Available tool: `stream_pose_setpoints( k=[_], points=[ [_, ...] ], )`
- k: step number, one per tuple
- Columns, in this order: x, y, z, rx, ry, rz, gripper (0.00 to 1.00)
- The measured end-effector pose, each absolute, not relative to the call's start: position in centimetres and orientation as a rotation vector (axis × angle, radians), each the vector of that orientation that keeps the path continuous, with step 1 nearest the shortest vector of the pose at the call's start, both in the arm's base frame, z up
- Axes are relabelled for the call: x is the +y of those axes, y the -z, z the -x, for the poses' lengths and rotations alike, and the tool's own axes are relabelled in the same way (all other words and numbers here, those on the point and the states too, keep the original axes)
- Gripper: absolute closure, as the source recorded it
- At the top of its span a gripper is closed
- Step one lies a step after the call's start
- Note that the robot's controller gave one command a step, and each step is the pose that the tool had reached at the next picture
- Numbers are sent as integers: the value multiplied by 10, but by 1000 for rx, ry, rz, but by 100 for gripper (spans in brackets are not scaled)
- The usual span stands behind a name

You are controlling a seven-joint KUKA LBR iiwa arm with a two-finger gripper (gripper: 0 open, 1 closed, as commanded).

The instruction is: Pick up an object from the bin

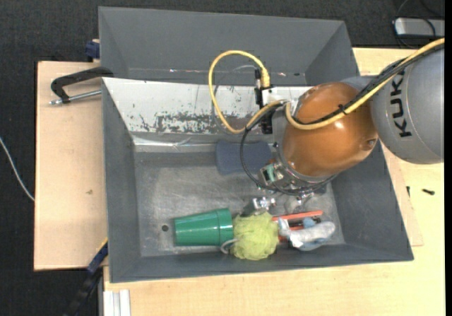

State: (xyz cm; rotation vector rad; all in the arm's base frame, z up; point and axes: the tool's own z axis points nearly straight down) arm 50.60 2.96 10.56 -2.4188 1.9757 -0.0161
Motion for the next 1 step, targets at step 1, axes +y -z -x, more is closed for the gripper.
stream_pose_setpoints(
  k=[1],
  points=[
    [88,-107,-496,1712,17,2615,100]
  ],
)
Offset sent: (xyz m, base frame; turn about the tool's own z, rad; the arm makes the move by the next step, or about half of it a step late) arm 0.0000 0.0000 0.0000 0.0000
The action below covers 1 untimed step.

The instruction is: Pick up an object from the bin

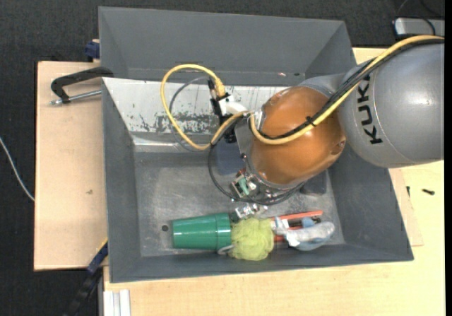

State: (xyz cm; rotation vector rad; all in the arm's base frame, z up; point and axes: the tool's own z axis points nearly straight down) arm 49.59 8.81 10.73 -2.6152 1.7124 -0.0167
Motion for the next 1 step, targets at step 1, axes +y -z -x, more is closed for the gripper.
stream_pose_setpoints(
  k=[1],
  points=[
    [88,-107,-495,1716,12,2616,0]
  ],
)
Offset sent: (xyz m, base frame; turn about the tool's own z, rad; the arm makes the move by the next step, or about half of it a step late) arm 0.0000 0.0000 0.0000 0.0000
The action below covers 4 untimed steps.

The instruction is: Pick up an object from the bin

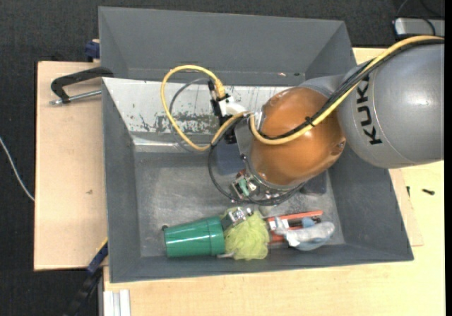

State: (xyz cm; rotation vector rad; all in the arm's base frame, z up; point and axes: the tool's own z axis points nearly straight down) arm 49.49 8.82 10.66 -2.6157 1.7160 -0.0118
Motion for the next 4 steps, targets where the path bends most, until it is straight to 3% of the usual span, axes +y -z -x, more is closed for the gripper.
stream_pose_setpoints(
  k=[1,2,3,4],
  points=[
    [89,-106,-494,1716,9,2617,0],
    [79,-97,-495,1098,9,2932,100],
    [79,-97,-496,1099,9,2933,100],
    [63,-228,-495,1134,-1,2927,100]
  ],
)
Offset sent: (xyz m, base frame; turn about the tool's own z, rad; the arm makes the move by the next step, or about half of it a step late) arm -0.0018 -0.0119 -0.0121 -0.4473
